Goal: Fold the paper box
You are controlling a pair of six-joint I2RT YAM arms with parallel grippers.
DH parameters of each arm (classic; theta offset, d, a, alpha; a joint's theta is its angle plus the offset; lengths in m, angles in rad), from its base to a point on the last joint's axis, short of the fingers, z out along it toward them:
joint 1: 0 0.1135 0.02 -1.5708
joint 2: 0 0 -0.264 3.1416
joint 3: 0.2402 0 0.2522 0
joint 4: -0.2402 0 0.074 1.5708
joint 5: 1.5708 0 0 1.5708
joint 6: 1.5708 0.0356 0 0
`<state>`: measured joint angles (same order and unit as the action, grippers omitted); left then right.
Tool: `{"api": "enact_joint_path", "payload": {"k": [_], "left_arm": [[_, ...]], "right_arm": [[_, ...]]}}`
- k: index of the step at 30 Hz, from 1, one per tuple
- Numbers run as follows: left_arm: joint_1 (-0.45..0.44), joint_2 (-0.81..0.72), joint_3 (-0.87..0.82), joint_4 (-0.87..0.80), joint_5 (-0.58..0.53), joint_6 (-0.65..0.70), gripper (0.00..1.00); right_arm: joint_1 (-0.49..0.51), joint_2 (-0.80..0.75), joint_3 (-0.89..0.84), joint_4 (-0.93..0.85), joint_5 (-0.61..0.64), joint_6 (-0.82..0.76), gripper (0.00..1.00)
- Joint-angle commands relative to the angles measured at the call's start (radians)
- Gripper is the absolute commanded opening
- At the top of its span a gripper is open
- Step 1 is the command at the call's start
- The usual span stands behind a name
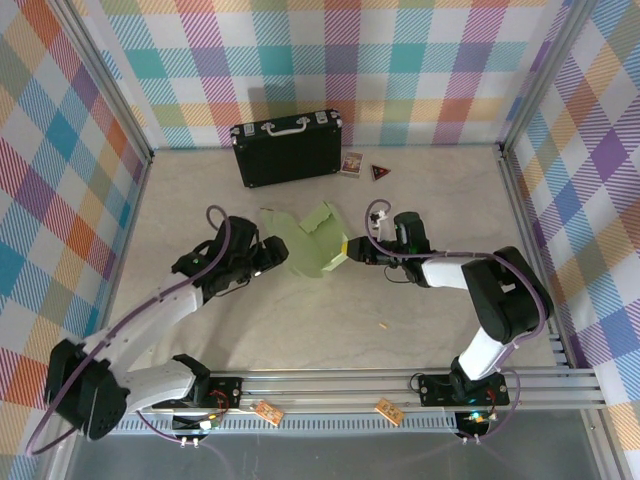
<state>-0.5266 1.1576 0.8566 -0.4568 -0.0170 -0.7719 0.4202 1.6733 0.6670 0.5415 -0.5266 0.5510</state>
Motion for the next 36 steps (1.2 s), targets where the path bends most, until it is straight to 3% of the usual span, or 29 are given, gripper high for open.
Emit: {"api": "enact_joint_path", "payload": {"k": [1, 9, 14, 18, 20, 23, 28, 36], "left_arm": [[0.005, 0.087, 0.086, -0.014, -0.024, 0.049, 0.79], [0.008, 0.252, 0.199, -0.052, -0.032, 0.153, 0.55], [0.011, 0.312, 0.246, -0.093, -0.056, 0.216, 0.21], [0.010, 0.341, 0.293, -0.152, -0.084, 0.292, 0.08], [0.010, 0.347, 0.317, -0.184, -0.109, 0.339, 0.04], [0.011, 0.356, 0.355, -0.220, -0.084, 0.448, 0.01], [0.010, 0.384, 0.461, -0.326, -0.019, 0.579, 0.00], [0.009, 0.450, 0.582, -0.496, 0.057, 0.889, 0.00]], "right_arm": [[0.013, 0.018, -0.030, 0.129, 0.016, 0.077, 0.31], [0.036, 0.034, -0.057, 0.183, 0.020, 0.120, 0.32], [0.040, 0.040, -0.053, 0.180, 0.022, 0.125, 0.36], [0.040, 0.038, -0.045, 0.171, 0.007, 0.124, 0.39], [0.039, 0.034, -0.041, 0.160, 0.007, 0.117, 0.46], [0.040, 0.016, -0.030, 0.115, 0.013, 0.079, 0.71], [0.036, -0.052, -0.020, 0.009, 0.027, -0.043, 0.83], [-0.008, -0.236, -0.044, -0.171, -0.007, -0.242, 0.88]]}}
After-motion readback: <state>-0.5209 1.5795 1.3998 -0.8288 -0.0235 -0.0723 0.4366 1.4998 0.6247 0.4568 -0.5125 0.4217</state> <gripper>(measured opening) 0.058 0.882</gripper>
